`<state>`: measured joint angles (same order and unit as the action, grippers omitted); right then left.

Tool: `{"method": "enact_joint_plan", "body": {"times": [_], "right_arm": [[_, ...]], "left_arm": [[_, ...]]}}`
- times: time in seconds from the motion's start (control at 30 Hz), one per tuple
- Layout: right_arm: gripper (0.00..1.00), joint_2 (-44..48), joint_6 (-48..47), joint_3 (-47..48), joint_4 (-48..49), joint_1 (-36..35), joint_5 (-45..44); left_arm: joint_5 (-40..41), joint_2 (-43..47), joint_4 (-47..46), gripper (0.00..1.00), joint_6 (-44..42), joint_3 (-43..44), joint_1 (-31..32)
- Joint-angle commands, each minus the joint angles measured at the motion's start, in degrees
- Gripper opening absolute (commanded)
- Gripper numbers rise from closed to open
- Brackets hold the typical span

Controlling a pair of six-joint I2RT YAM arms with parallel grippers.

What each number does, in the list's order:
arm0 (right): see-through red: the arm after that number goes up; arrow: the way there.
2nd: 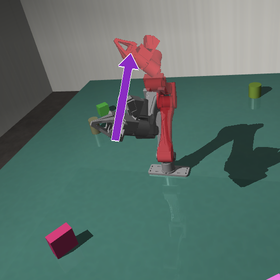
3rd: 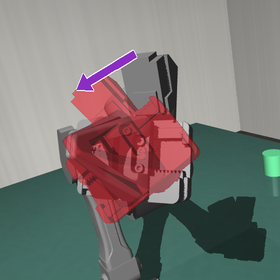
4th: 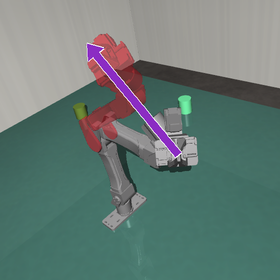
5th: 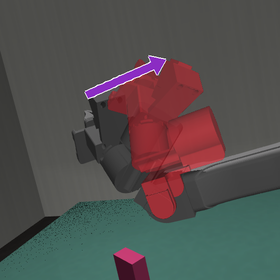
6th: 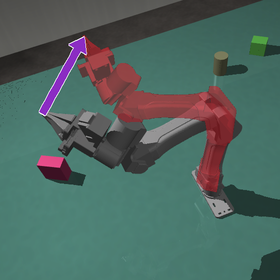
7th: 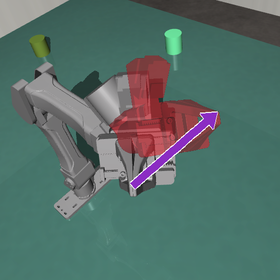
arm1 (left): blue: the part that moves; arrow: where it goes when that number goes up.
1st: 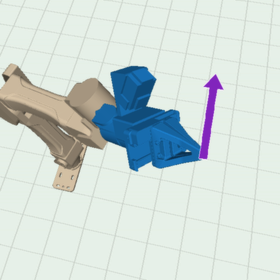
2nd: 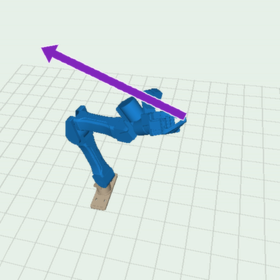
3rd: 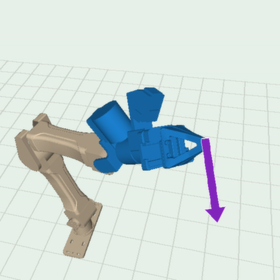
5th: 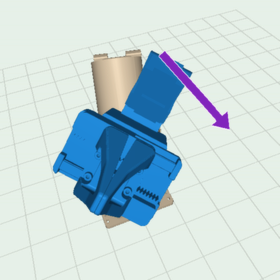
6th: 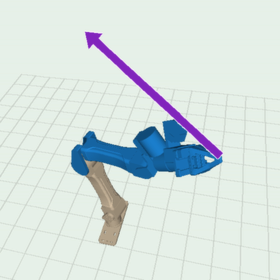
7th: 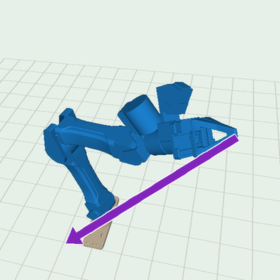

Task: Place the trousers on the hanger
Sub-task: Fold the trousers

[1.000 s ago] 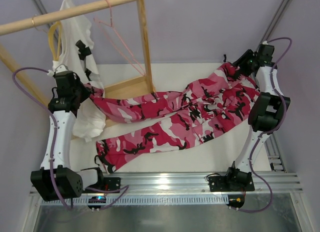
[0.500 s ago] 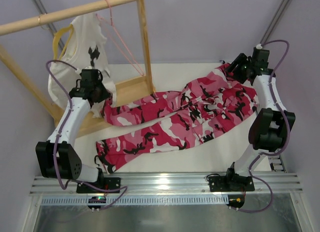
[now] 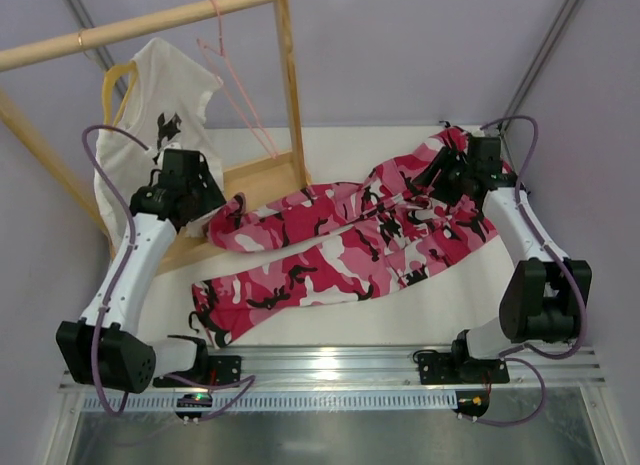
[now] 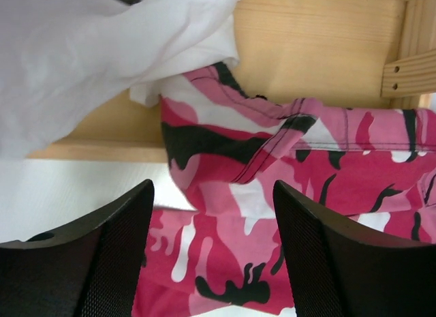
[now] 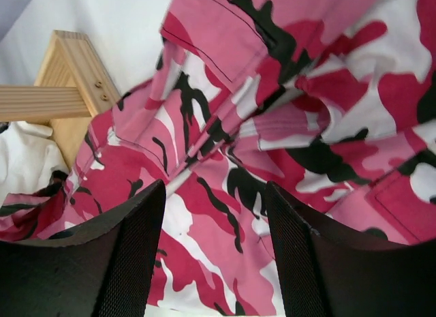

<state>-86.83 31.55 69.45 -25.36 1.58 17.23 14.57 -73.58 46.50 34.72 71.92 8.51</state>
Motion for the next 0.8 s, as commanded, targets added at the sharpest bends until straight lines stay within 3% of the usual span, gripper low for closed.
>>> {"method": "enact_joint_plan", "body": {"times": [0.0,0.17,0.37,0.53,0.77], "right_arm": [[0.63,4.72,5.53,-5.62,-0.91,0.44,-4.83],[0.61,6.05,9.40,-6.96,-8.46,0.79,-13.09],[0.57,7.72,12.39,-7.22,-18.66,4.56,-23.64],[0.52,10.44,13.10,-13.10,-17.53,6.24,-24.00],[0.47,9.23,14.94,-20.31,-12.35,6.24,-22.24]], "left_arm": [[7.66,5.44,7.89,0.72,1.40,-0.98,1.85],[10.13,11.70,11.85,0.73,2.63,-5.29,3.79],[5.57,17.42,13.00,0.71,5.71,-11.44,8.35],[-3.83,17.94,10.55,0.66,9.74,-17.59,12.04],[-6.65,17.60,5.80,0.63,16.16,-23.93,19.70]]}}
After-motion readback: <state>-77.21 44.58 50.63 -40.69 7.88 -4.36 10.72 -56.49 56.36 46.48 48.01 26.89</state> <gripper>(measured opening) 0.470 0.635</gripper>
